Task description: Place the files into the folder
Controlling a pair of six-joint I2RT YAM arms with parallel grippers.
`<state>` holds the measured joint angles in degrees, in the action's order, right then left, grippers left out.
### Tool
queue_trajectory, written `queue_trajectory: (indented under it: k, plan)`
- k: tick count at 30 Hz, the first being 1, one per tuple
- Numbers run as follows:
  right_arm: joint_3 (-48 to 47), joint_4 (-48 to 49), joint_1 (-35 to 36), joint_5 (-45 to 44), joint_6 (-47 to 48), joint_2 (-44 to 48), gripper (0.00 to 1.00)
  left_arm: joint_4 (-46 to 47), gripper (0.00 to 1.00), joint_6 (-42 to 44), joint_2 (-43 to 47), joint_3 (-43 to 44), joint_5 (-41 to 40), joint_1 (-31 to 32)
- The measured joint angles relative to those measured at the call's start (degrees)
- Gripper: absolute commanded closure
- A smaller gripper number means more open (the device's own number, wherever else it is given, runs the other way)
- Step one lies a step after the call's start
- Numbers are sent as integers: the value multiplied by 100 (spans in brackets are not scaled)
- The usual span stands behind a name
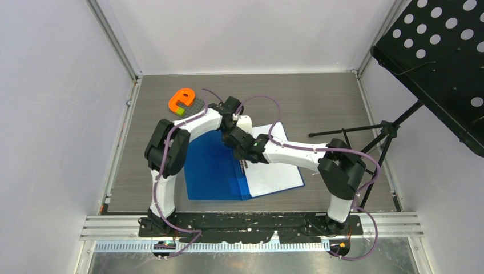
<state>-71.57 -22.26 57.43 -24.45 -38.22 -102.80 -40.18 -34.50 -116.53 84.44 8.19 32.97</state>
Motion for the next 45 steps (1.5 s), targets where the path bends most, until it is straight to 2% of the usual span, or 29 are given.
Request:
queue_trajectory:
  k: [17, 24, 37, 45]
  plan:
    - [455, 146, 105, 247, -11, 118, 84, -142, 74, 0, -140, 144, -4, -4]
    - [754, 168, 111, 254, -74, 358, 88, -245, 74, 0, -232, 278, -9, -2]
    - [1117, 518, 111, 433, -55, 485, 89, -828, 76, 46, -608, 933, -295, 2]
    - [1182, 579, 151, 514, 105, 485, 83, -1281, 77, 146, -885, 1399, -450, 2]
